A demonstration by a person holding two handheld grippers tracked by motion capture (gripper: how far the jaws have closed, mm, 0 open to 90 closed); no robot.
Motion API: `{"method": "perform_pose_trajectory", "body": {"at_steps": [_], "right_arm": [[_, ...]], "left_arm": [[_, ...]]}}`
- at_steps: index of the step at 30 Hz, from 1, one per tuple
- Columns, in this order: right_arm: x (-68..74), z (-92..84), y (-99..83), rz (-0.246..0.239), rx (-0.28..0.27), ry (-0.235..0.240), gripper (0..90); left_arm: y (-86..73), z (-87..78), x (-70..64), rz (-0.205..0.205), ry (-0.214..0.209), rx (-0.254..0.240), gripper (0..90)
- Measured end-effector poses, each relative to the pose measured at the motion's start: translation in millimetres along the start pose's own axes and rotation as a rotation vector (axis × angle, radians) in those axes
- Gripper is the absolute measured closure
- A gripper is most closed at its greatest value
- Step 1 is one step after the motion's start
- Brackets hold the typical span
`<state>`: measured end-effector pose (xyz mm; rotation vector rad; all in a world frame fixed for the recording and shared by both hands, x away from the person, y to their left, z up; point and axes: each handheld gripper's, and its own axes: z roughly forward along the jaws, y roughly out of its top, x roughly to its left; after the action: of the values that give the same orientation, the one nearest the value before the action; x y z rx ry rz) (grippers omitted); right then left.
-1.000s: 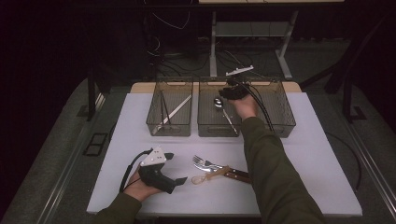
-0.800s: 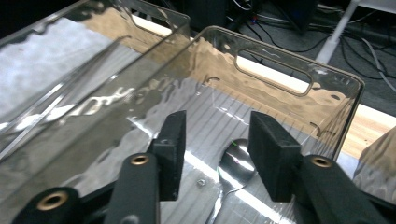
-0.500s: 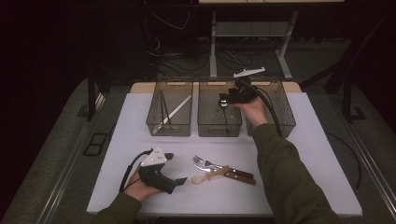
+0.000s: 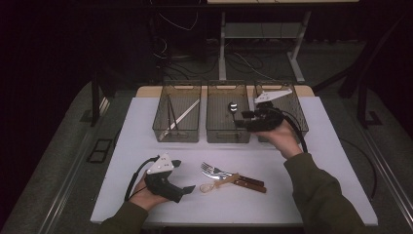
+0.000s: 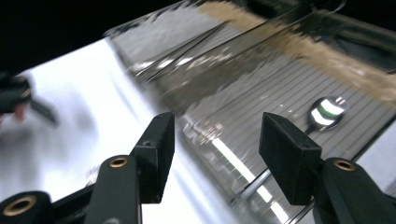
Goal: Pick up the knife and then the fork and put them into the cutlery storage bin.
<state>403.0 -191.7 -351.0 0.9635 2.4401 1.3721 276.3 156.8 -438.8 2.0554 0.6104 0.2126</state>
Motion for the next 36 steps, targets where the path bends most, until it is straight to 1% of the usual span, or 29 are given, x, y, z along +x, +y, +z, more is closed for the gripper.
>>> {"method": "perform_pose_trajectory", "body": {"at_steps": [3, 5, 8, 13, 17, 19, 22, 25, 26, 27, 29, 31, 35, 36], "right_arm": [[9.0, -4.2, -12.3, -0.028, 0.013, 0.038, 45.5], [14.2, -5.6, -20.7, -0.043, 0.026, 0.055, 45.5], [19.8, -7.4, -32.5, -0.049, 0.046, 0.081, 45.4], [26.6, -10.1, -50.6, -0.054, 0.062, 0.116, 45.2], [33.7, -8.2, -61.5, -0.082, 0.100, 0.143, 45.2], [39.1, -5.9, -67.3, -0.098, 0.118, 0.168, 45.2], [48.8, 0.6, -76.8, -0.138, 0.153, 0.208, 45.3], [58.2, 8.9, -82.6, -0.184, 0.195, 0.223, 46.3], [59.1, 11.4, -83.6, -0.199, 0.205, 0.226, 46.9], [60.5, 13.5, -84.5, -0.192, 0.211, 0.239, 47.5], [58.9, 17.6, -86.7, -0.235, 0.226, 0.247, 48.9], [60.4, 20.5, -89.5, -0.247, 0.241, 0.261, 50.3], [63.3, 26.1, -95.2, -0.284, 0.277, 0.271, 52.1], [63.7, 27.1, -96.2, -0.291, 0.285, 0.265, 52.5]], "left_arm": [[-0.2, 0.0, -0.1, -0.002, 0.001, -0.002, 0.0], [-0.2, 0.1, 0.0, -0.002, 0.001, 0.000, 0.0], [-0.4, -0.1, -0.4, -0.008, 0.003, -0.001, 0.0], [-0.6, 0.0, -0.5, -0.012, 0.003, -0.001, 0.0], [-0.7, 0.4, -1.2, -0.012, 0.003, -0.002, 0.0], [-0.6, -0.2, -1.2, -0.011, 0.003, 0.000, 0.0], [-0.8, 0.1, -0.9, -0.012, 0.003, 0.000, 0.0], [-0.8, 0.2, -1.1, -0.010, 0.002, 0.002, 0.0], [-0.9, 0.2, -1.3, -0.010, 0.002, 0.002, 0.0], [-0.9, 0.1, -1.3, -0.009, 0.002, 0.002, 0.0], [-1.0, 0.2, -1.2, -0.010, 0.002, -0.001, 0.0], [-1.0, 0.1, -1.0, -0.010, 0.001, 0.002, 0.0], [-1.1, 0.4, -1.1, -0.009, 0.003, 0.001, 0.0], [-1.0, 0.2, -1.0, -0.009, 0.003, 0.003, 0.0]]}}
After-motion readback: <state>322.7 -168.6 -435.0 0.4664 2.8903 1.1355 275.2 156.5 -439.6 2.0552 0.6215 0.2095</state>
